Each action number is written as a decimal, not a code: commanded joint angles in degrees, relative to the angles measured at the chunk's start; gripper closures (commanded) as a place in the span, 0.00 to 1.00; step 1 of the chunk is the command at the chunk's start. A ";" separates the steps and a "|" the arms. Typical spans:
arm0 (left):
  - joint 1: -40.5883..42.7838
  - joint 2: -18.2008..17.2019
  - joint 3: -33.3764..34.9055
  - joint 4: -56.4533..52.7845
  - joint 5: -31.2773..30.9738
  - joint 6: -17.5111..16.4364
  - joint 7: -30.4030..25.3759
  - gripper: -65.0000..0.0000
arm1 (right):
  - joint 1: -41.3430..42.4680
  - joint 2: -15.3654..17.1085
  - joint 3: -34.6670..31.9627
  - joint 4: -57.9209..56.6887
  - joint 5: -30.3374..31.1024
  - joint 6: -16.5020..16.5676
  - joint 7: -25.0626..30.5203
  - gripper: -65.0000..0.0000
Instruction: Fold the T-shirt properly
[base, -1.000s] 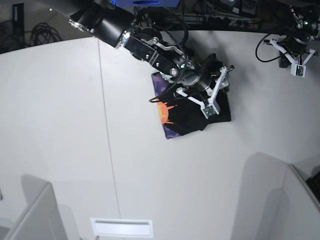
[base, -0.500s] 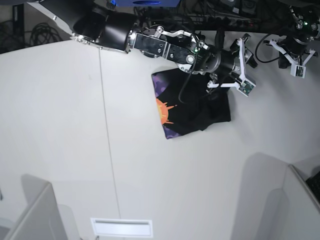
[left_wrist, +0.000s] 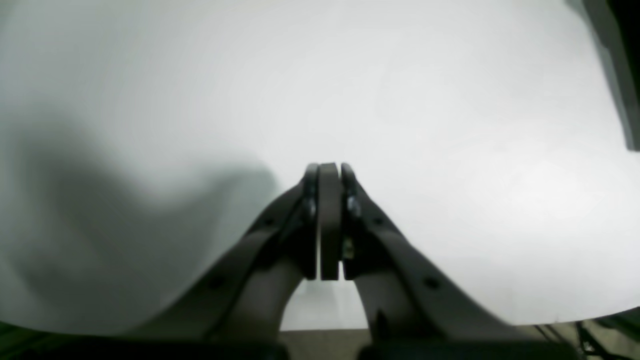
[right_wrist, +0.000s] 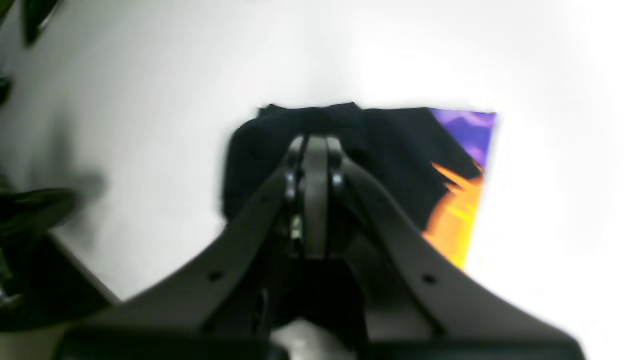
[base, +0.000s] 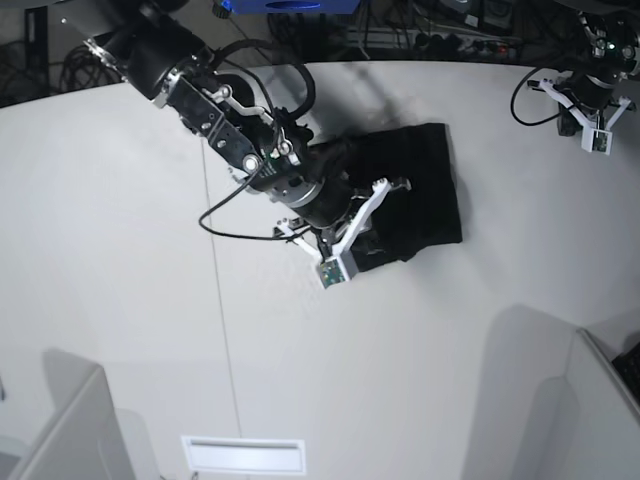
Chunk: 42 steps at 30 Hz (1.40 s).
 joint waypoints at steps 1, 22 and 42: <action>0.39 -0.72 -0.50 1.29 -0.69 -0.17 -0.81 1.00 | 1.63 -0.98 0.15 -1.34 0.29 0.30 1.11 1.00; 1.18 -0.81 -0.50 1.38 -0.69 -0.25 -0.81 1.00 | 6.99 -15.66 -11.63 -19.18 0.03 0.30 1.20 1.00; 0.83 -0.81 -0.50 1.90 -0.69 -0.25 -0.81 1.00 | 10.86 -3.44 -4.25 -12.41 0.12 0.21 -3.55 1.00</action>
